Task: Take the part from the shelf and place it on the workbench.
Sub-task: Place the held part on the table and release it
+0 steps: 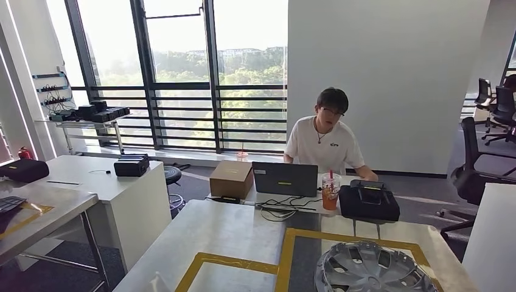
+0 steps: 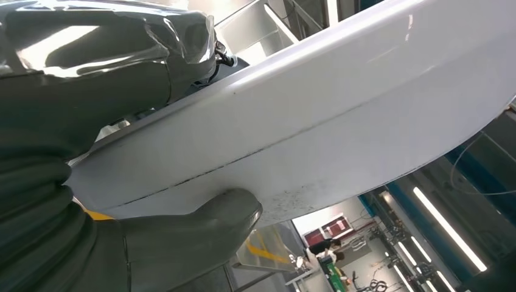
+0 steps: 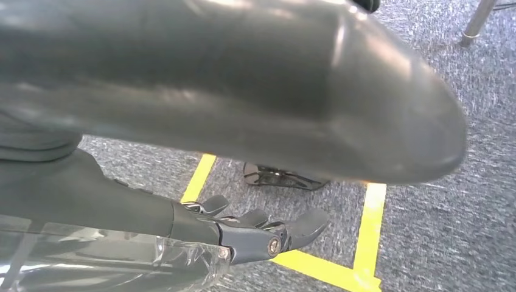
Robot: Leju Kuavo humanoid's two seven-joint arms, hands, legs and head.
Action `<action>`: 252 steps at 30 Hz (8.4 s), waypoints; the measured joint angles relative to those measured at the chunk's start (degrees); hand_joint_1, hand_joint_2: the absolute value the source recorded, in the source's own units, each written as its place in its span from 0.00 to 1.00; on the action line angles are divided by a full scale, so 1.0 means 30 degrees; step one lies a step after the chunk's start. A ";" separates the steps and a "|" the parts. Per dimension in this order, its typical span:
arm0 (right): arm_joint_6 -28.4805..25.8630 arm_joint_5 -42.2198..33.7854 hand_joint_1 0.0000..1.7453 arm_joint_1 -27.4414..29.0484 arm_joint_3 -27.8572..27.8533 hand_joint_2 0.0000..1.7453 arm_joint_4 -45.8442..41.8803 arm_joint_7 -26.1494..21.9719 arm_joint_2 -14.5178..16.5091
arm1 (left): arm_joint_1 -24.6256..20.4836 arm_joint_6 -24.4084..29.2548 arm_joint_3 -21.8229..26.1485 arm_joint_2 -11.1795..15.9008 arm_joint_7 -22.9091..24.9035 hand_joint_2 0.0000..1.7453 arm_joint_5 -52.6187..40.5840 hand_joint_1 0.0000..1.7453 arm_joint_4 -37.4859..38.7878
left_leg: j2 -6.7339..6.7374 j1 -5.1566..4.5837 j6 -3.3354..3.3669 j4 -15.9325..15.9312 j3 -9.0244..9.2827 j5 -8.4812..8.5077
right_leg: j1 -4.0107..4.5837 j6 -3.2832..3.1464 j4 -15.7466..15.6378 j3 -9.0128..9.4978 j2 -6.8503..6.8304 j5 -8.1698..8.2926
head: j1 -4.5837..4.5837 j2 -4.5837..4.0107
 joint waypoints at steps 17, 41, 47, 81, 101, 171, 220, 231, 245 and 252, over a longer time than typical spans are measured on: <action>-0.0022 0.0322 0.00 0.0042 -0.0004 0.00 0.0377 -0.0284 -0.0018 | 0.0024 -0.0015 0.0056 0.0233 0.0115 1.00 -0.0428 1.00 -0.0558 | 0.0045 -0.0077 0.1023 -0.5279 0.2692 0.2133 | 0.0045 0.1026 0.1090 -0.0419 -0.0058 -0.0355 | 0.0155 0.0000; -0.0756 0.0320 0.00 -0.0095 -0.0033 0.00 0.1191 -0.0515 -0.0603 | -0.0161 0.0046 0.0262 0.0514 0.0308 1.00 0.0038 1.00 -0.0758 | -0.0348 0.0040 0.0975 -0.5794 0.3035 0.2310 | 0.0005 0.0660 0.0007 -0.0101 0.0324 0.0047 | 0.0062 0.0002; -0.0789 0.0390 0.00 -0.0143 -0.0033 0.00 0.1501 -0.0521 -0.0803 | -0.0151 0.0049 0.0235 0.0523 0.0406 1.00 -0.0051 1.00 -0.0773 | -0.0172 -0.0072 0.1042 -0.5800 0.2983 0.2352 | 0.0015 0.0940 0.2274 -0.1079 0.0144 -0.0593 | 0.0166 0.0002; -0.0996 0.0719 0.00 -0.0282 -0.0044 0.00 0.3020 -0.0927 -0.1439 | -0.5086 0.3778 -0.2805 0.1202 0.2302 1.00 -1.5329 1.00 0.5021 | -0.0043 -0.0271 0.0826 -0.5968 0.2917 0.2571 | 0.0140 0.0778 -0.1645 0.0819 -0.0038 0.0840 | 0.0188 0.0002; -0.2353 0.0984 0.00 -0.0338 -0.0044 0.00 0.4506 -0.1124 -0.1953 | -0.5853 0.4923 -0.2162 0.1659 0.4095 1.00 -2.2879 1.00 1.1846 | 0.0001 -0.0132 0.0902 -0.6237 0.2816 0.2877 | 0.0334 0.0391 -0.1314 0.0521 0.0099 0.0672 | 0.0015 0.0004; -0.6215 0.1182 0.00 -0.1078 0.1426 0.00 1.0577 -0.1220 -0.3692 | -0.8382 0.9071 0.2560 -0.2763 0.5209 0.00 -2.8610 0.00 2.6550 | -0.0099 -0.0251 0.1016 -0.6267 0.2587 0.3160 | 0.0146 0.0862 -0.0388 0.0063 -0.0003 0.0556 | 0.0190 0.0002; -0.1632 0.1148 0.00 -0.0491 0.0291 0.00 0.3184 -0.2160 -0.1135 | 0.6133 -0.0669 1.1245 -0.3954 -0.2865 0.00 0.2004 0.00 -0.1874 | -0.0049 -0.0303 0.0603 -0.6226 0.4744 0.0943 | 0.0257 0.0334 -0.2011 -0.0109 -0.0035 0.2407 | 0.0013 0.0002; -0.1377 0.0366 0.00 -0.0493 0.0168 0.00 0.3204 -0.1368 -0.1417 | 0.5974 -0.1033 1.0819 -0.4058 -0.2419 0.00 0.2157 0.00 -0.1700 | 0.0099 -0.0177 0.1102 -0.6455 0.2341 0.3479 | 0.0121 0.0929 0.1818 0.0320 -0.0046 -0.0490 | 0.0118 0.0000; -0.1051 -0.0561 0.00 -0.0478 0.0040 0.00 0.3204 -0.0730 -0.1442 | 0.6206 -0.0876 1.0679 -0.3812 -0.2646 0.00 0.1778 0.00 -0.1683 | -0.0033 0.0054 -0.0127 -0.0782 0.0929 0.0590 | 0.0224 -0.0191 -0.2254 0.0998 -0.0110 0.1232 | 0.0013 -0.0024; -0.0907 -0.1129 0.00 -0.0399 0.0013 0.00 0.3180 -0.0312 -0.1127 | 0.6189 -0.0752 1.0521 -0.3734 -0.2586 0.00 0.1756 0.00 -0.1867 | -0.0033 -0.0251 0.0735 -0.6631 0.4961 0.1331 | 0.0268 0.0470 -0.2369 0.0384 -0.0079 0.2392 | -0.0026 -0.0022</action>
